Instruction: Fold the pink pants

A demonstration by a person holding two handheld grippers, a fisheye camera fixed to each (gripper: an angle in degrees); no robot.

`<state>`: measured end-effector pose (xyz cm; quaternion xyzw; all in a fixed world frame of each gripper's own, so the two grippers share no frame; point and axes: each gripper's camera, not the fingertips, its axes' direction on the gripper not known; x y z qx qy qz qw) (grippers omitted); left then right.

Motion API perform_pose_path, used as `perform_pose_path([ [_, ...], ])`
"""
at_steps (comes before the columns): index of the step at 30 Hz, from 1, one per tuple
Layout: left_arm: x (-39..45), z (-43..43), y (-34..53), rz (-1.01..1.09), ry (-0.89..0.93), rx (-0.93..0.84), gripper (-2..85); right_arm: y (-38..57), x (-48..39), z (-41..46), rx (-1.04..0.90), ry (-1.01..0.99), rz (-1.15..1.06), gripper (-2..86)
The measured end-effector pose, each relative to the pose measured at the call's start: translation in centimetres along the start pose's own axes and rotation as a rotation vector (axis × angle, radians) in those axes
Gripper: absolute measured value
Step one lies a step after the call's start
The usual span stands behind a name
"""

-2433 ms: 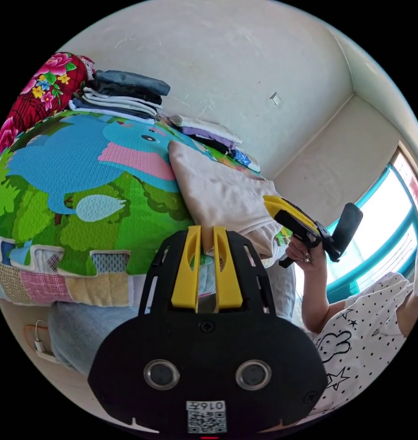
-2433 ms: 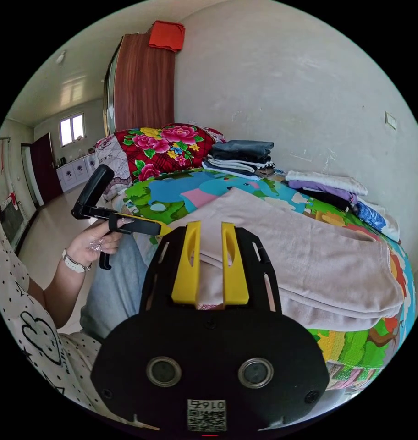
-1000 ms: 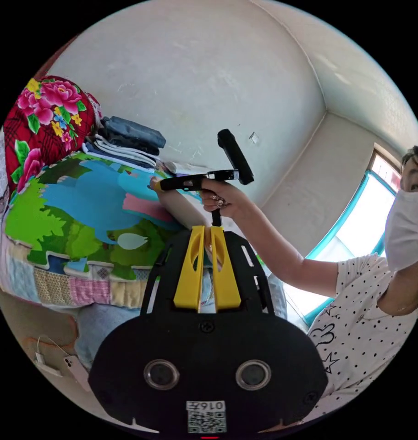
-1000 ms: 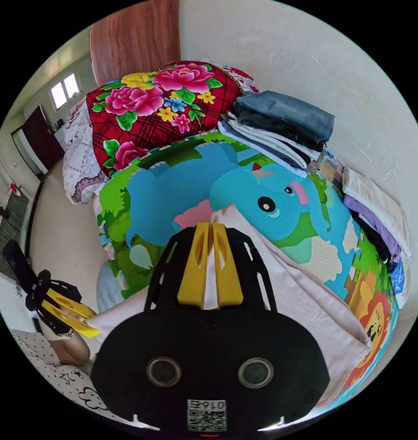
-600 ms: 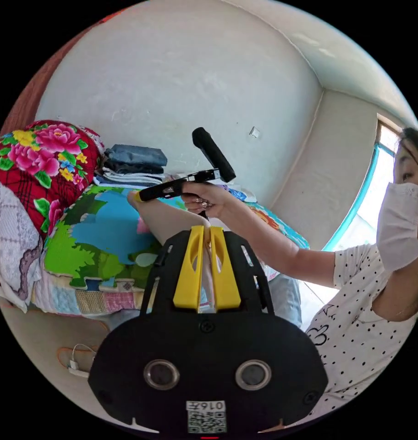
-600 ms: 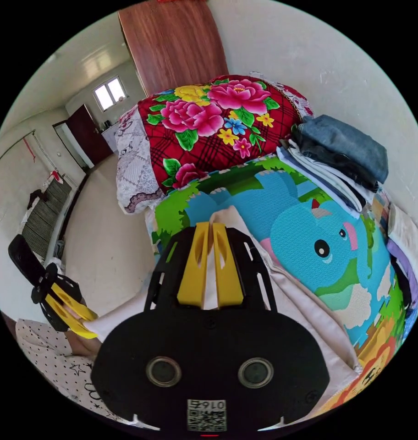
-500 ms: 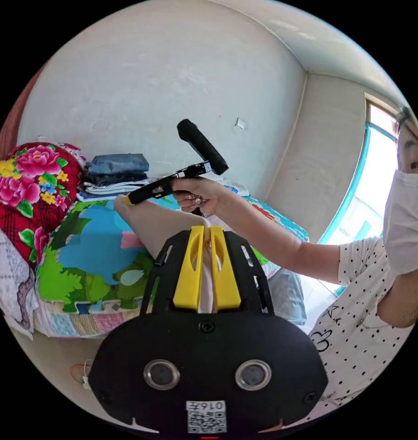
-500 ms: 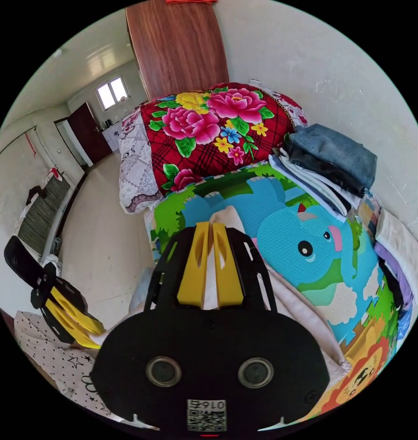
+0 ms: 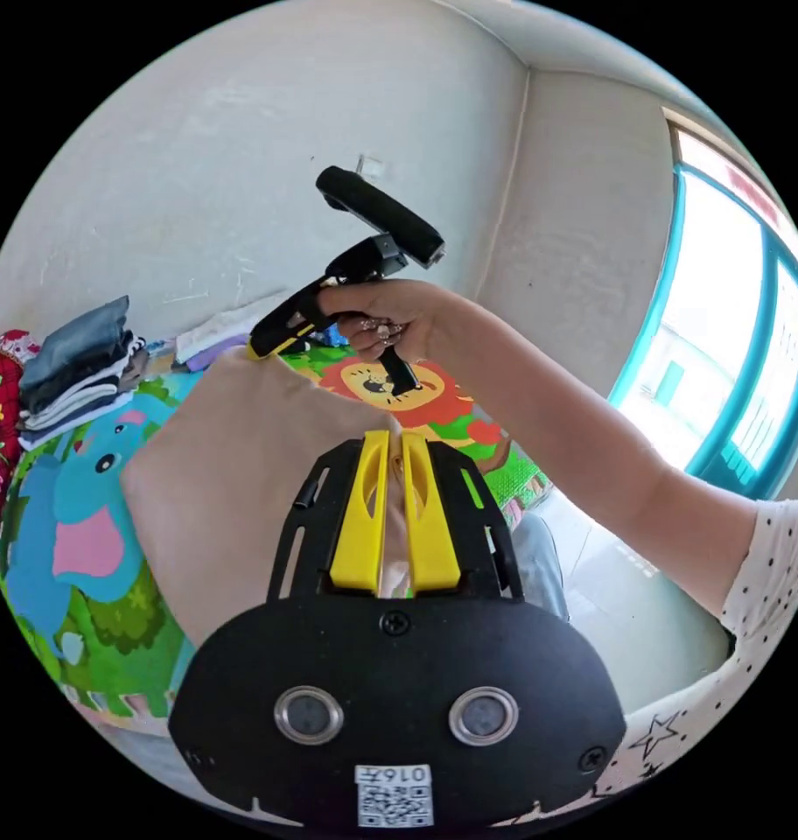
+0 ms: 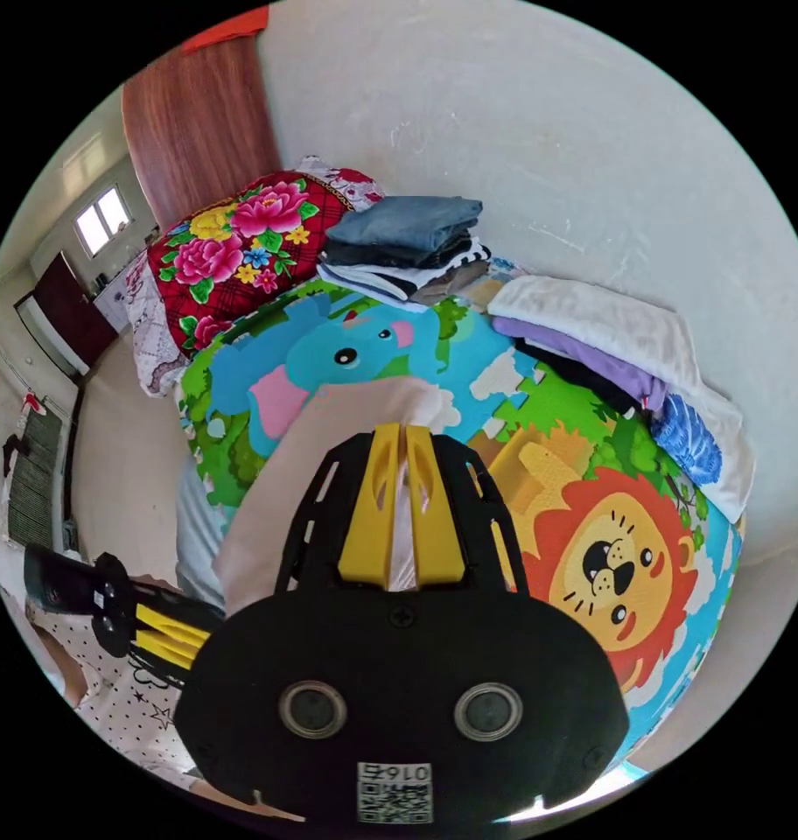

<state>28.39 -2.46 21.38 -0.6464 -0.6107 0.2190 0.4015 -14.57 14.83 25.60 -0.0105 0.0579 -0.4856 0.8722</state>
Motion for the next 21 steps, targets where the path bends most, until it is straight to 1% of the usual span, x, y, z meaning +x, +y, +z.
perform_pose_path([
  [3,1.8,4.1,0.0,-0.025,0.006,-0.108,3.4,3.1,3.0,3.2,-0.051,0.011,0.055,1.4],
  [4,2.1,4.3,0.1,-0.027,0.019,-0.113,3.7,4.3,3.9,4.3,-0.064,0.022,0.066,2.0],
  [5,2.7,4.0,0.3,-0.026,0.069,-0.090,4.2,5.3,4.6,5.1,-0.066,0.024,0.082,3.1],
  [7,3.3,2.2,1.0,-0.059,0.139,0.023,4.1,6.6,5.3,5.6,-0.058,0.022,0.098,4.8],
  [9,3.3,-1.2,2.3,-0.073,0.178,0.178,2.9,7.9,5.5,4.9,-0.018,0.016,0.124,5.3],
  [10,3.2,-2.1,2.5,-0.071,0.161,0.201,2.5,8.9,5.2,3.6,0.031,0.036,0.136,4.5],
  [12,0.8,-5.5,2.8,-0.105,0.023,0.257,1.3,11.0,3.8,1.1,0.155,0.087,0.130,2.6],
  [13,0.0,-6.2,2.8,-0.120,-0.014,0.260,1.1,12.9,2.4,-0.6,0.240,0.105,0.105,1.8],
  [14,-2.1,-7.4,2.8,-0.163,-0.075,0.254,0.7,15.0,0.7,-2.0,0.312,0.107,0.057,1.2],
  [15,-4.1,-8.2,2.7,-0.195,-0.101,0.225,0.1,16.0,-0.3,-2.4,0.337,0.102,0.026,0.9],
  [16,-5.0,-8.3,2.5,-0.207,-0.095,0.197,-0.2,17.9,-2.3,-2.7,0.363,0.089,-0.044,0.5],
  [17,-6.7,-8.1,2.2,-0.223,-0.055,0.119,-0.5,19.6,-4.2,-2.5,0.360,0.075,-0.096,0.1],
  [18,-7.9,-7.7,2.0,-0.236,-0.001,0.052,-0.6,20.3,-5.0,-2.1,0.345,0.071,-0.112,0.0],
  [19,-8.2,-7.4,2.0,-0.236,0.023,0.027,-0.7,21.5,-6.6,-1.0,0.287,0.081,-0.136,-0.1],
  [20,-8.4,-7.2,2.1,-0.238,0.034,0.005,-0.8,22.4,-7.9,0.5,0.191,0.124,-0.154,-0.2],
  [21,-8.0,-6.9,2.2,-0.222,-0.006,-0.002,-0.9,22.7,-8.3,1.3,0.140,0.159,-0.155,-0.3],
])
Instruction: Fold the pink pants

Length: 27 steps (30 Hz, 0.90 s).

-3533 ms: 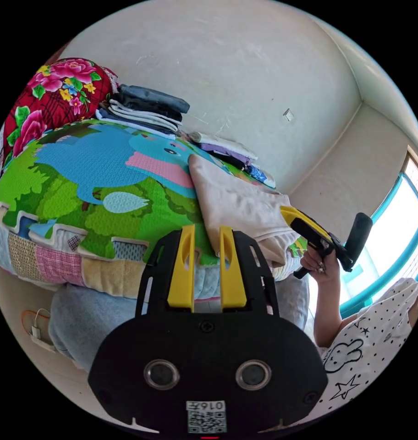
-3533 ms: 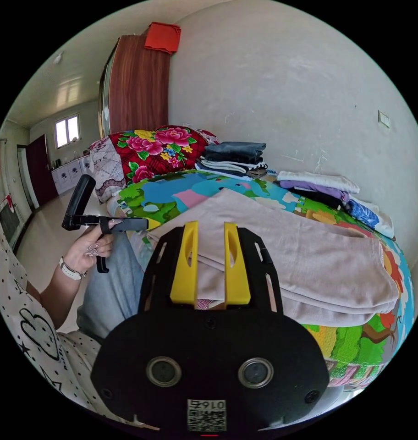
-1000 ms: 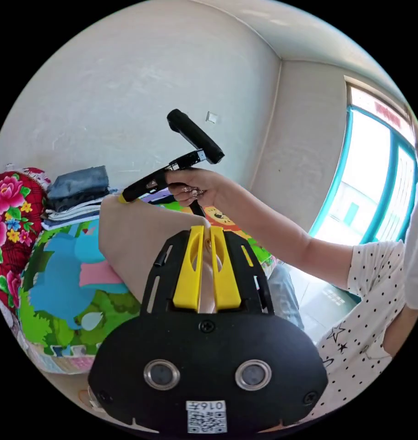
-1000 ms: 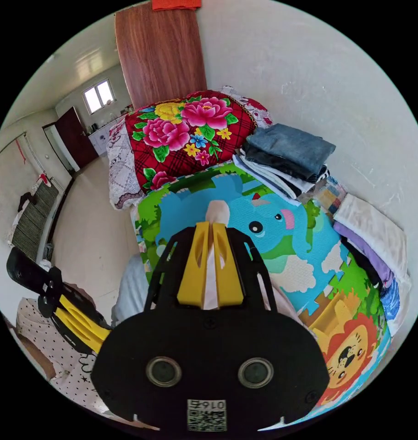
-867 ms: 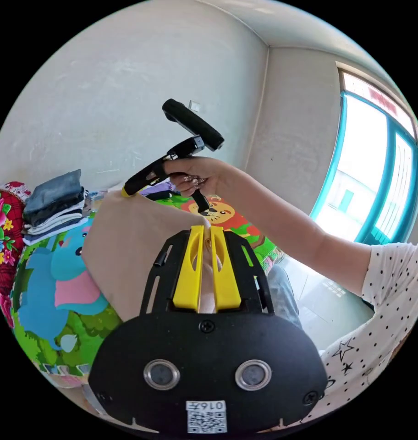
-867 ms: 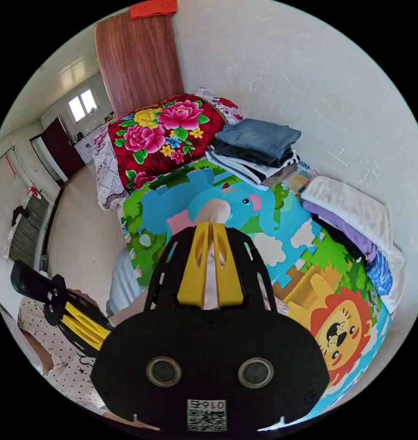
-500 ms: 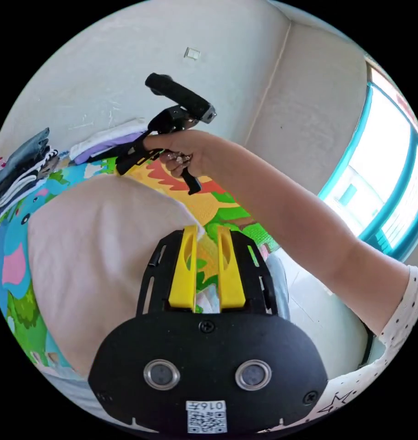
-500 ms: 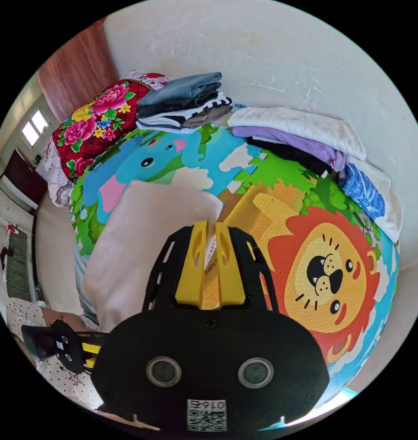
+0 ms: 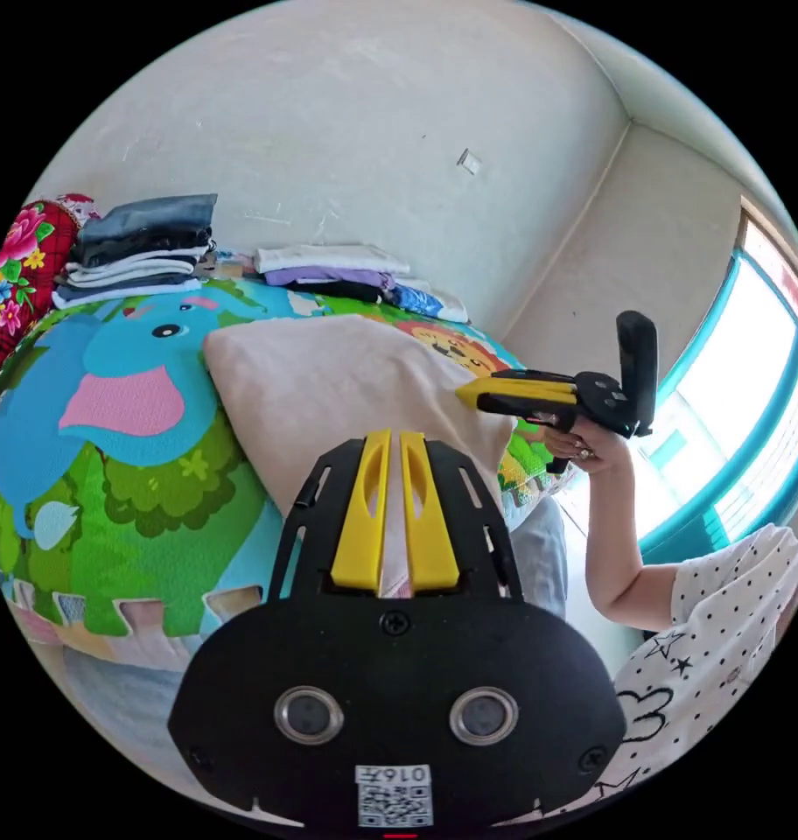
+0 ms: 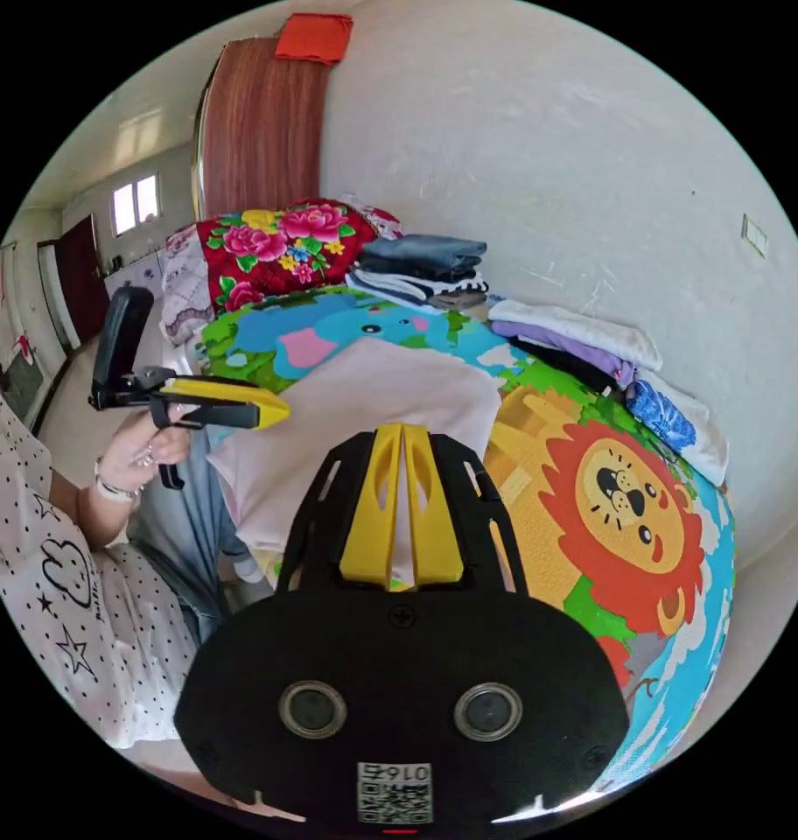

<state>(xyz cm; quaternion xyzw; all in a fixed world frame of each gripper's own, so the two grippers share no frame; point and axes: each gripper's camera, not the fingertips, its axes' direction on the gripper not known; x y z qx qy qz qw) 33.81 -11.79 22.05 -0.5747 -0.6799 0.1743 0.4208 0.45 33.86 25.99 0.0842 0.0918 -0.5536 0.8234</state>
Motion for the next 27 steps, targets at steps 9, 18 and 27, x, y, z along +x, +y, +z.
perform_pose_path([
  [9,3.1,-0.1,0.0,0.114,-0.125,-0.074,-1.0,6.0,0.2,1.2,-0.022,0.043,0.262,-0.5],
  [18,8.7,0.7,1.1,0.253,-0.148,-0.072,-1.0,8.2,-4.8,0.3,0.155,0.159,0.097,-0.5],
  [27,10.1,0.3,3.2,0.249,-0.152,-0.006,-1.0,6.9,-2.2,1.9,-0.005,0.117,0.029,-0.5],
])
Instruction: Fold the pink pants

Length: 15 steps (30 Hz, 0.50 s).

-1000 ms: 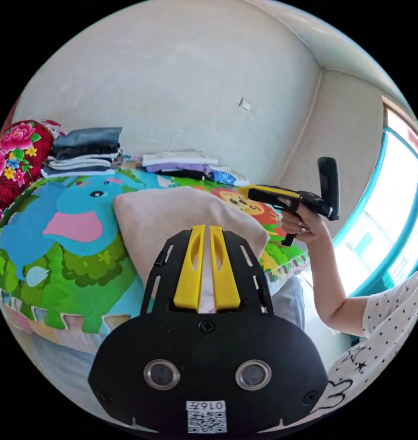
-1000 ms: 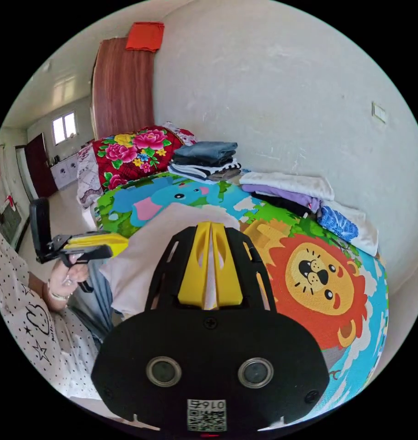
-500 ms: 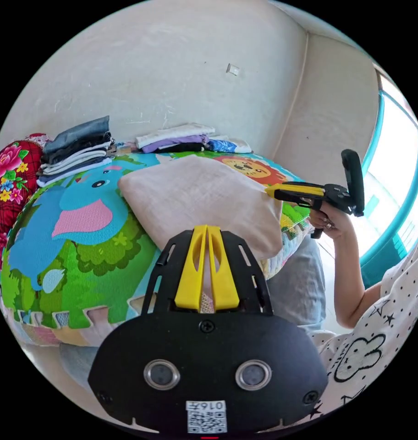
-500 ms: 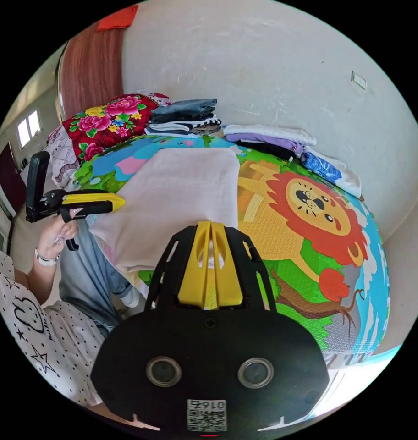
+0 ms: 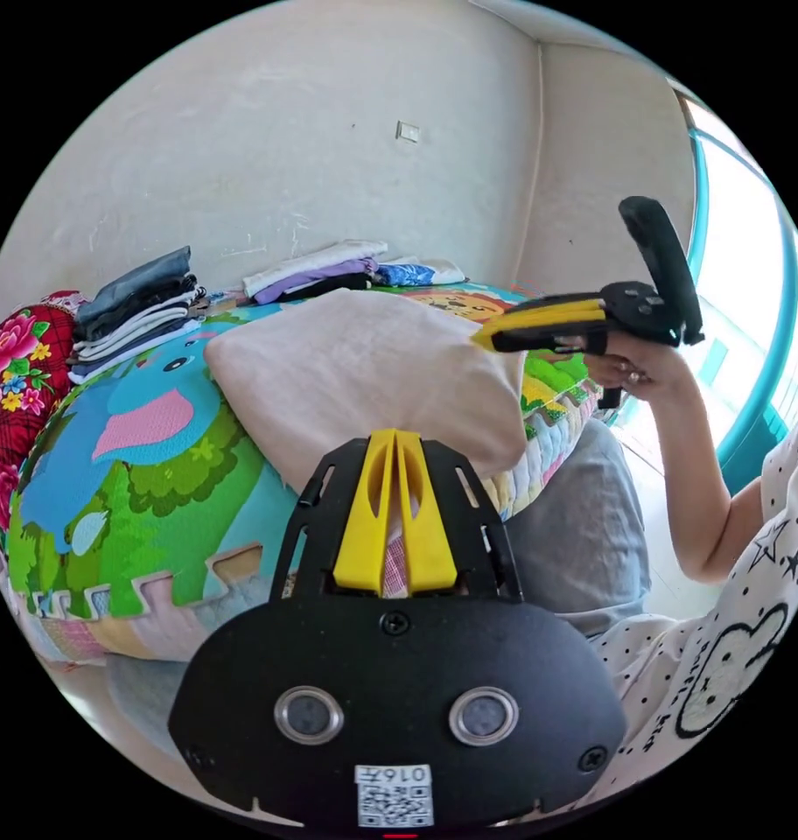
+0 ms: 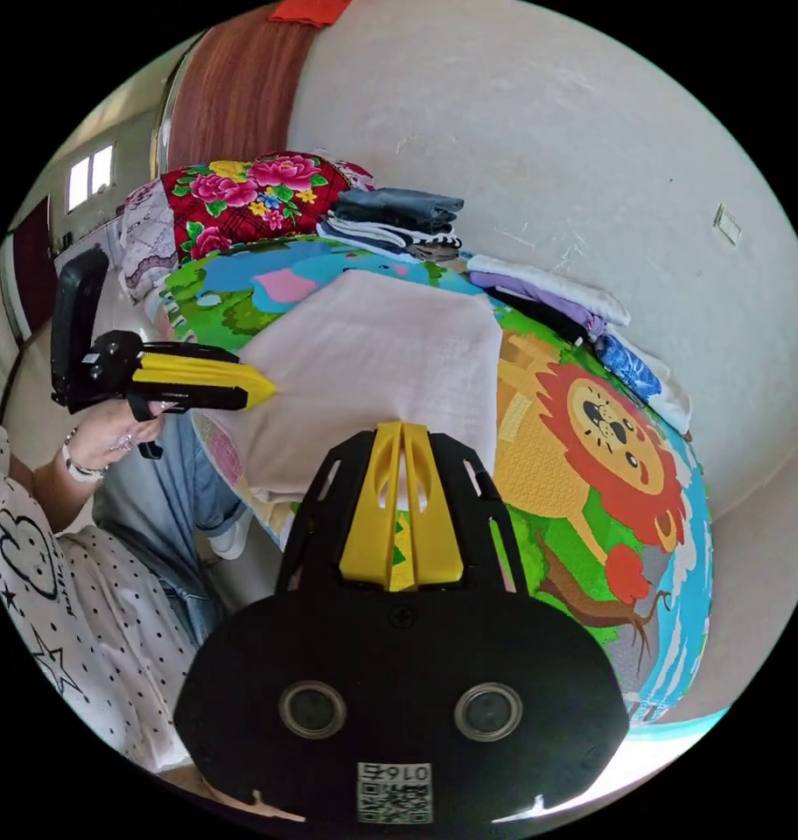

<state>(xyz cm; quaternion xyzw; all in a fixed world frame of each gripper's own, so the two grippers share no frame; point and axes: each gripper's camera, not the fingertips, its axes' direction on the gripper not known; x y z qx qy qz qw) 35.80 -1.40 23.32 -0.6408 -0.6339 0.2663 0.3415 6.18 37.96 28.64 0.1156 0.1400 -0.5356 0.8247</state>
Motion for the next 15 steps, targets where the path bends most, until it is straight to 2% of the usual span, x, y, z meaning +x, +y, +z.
perform_pose_path([
  [3,0.4,0.0,0.3,-0.010,-0.002,0.008,-1.0,-3.2,2.1,-1.4,0.199,0.084,-0.012,-0.5],
  [6,0.5,0.0,0.6,-0.014,0.006,0.017,-1.0,-8.4,5.0,1.7,0.188,0.100,-0.064,-0.4],
  [10,0.4,0.0,1.0,-0.030,0.028,0.021,-1.0,-14.4,9.0,10.8,-0.012,0.123,-0.088,-0.5],
  [13,0.2,0.0,1.4,-0.043,0.048,0.027,-1.0,-15.6,11.4,17.2,-0.248,-0.044,-0.101,-0.5],
  [15,0.1,0.1,1.7,-0.046,0.060,0.027,-1.0,-15.1,13.3,19.6,-0.262,-0.062,-0.071,-0.4],
])
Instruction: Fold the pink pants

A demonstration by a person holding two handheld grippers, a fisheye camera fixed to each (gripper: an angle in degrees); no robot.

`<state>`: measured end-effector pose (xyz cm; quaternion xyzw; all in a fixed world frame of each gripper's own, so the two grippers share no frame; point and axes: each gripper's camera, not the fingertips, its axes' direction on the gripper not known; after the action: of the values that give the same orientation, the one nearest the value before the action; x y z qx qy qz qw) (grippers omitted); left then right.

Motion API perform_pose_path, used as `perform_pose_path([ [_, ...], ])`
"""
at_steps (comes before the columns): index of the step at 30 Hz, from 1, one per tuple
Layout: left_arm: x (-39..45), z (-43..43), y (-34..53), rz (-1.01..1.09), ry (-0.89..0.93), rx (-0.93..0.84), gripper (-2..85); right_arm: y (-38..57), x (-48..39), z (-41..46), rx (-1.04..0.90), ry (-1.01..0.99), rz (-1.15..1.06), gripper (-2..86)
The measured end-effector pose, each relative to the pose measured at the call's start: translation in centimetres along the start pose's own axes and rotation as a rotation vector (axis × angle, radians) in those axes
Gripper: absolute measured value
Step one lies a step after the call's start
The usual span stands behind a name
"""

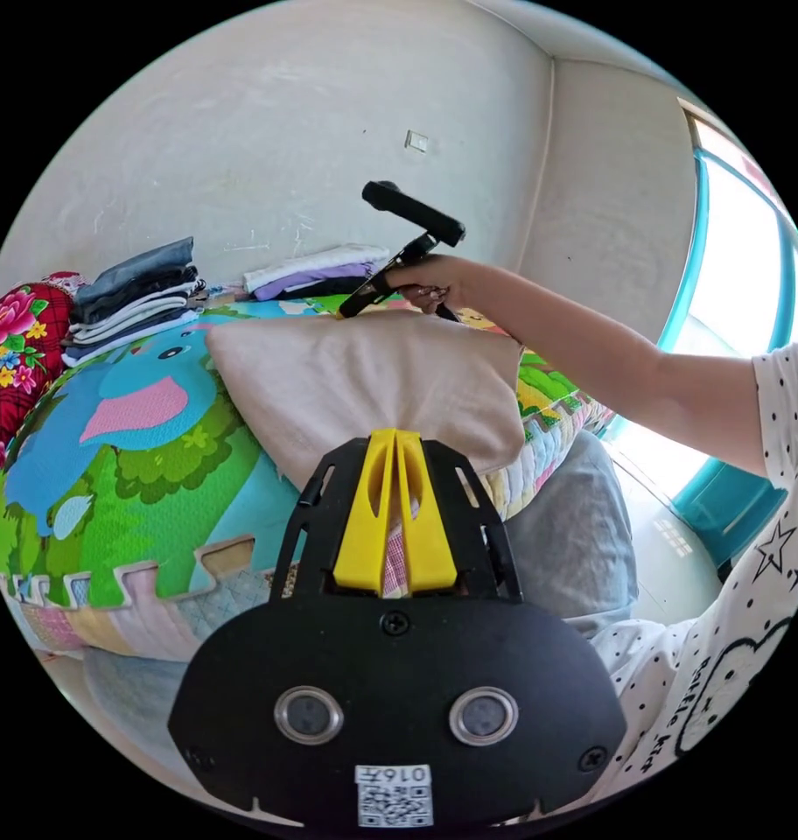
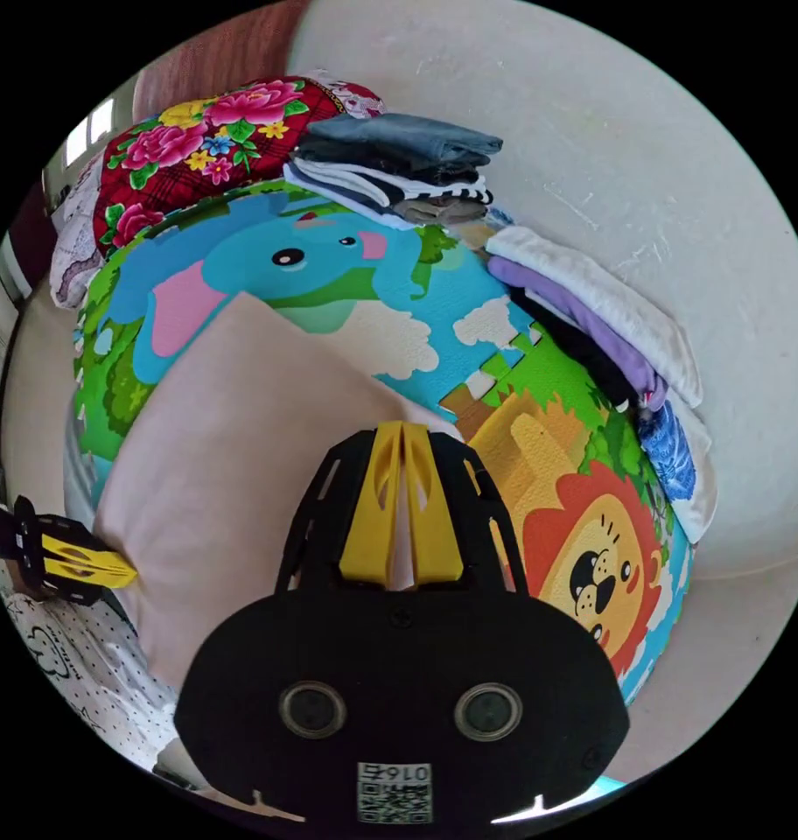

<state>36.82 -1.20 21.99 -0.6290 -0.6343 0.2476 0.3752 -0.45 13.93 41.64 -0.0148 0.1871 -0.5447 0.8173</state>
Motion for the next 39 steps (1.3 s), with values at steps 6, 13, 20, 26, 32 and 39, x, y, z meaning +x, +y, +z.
perform_pose_path([
  [6,-0.3,0.2,0.6,-0.003,0.021,0.002,-1.0,1.3,10.1,0.6,0.103,-0.140,0.218,0.0],
  [13,-0.5,0.4,1.5,-0.003,0.024,0.010,-1.0,2.6,19.4,4.0,0.087,-0.555,0.358,6.6],
  [20,-0.8,0.6,2.2,0.000,0.021,0.007,-1.0,4.9,25.3,11.1,-0.026,-0.789,0.501,10.3],
  [26,-1.4,0.7,2.8,0.002,0.025,0.009,-1.0,6.7,27.7,13.2,0.058,-0.901,0.530,1.6],
  [32,-1.9,0.8,3.4,0.006,0.020,0.009,-1.0,8.1,28.3,13.3,0.090,-0.807,0.489,-0.4],
  [39,-3.8,0.3,3.7,-0.046,0.078,0.018,-1.0,11.1,28.8,12.1,0.173,-0.663,0.542,0.0],
])
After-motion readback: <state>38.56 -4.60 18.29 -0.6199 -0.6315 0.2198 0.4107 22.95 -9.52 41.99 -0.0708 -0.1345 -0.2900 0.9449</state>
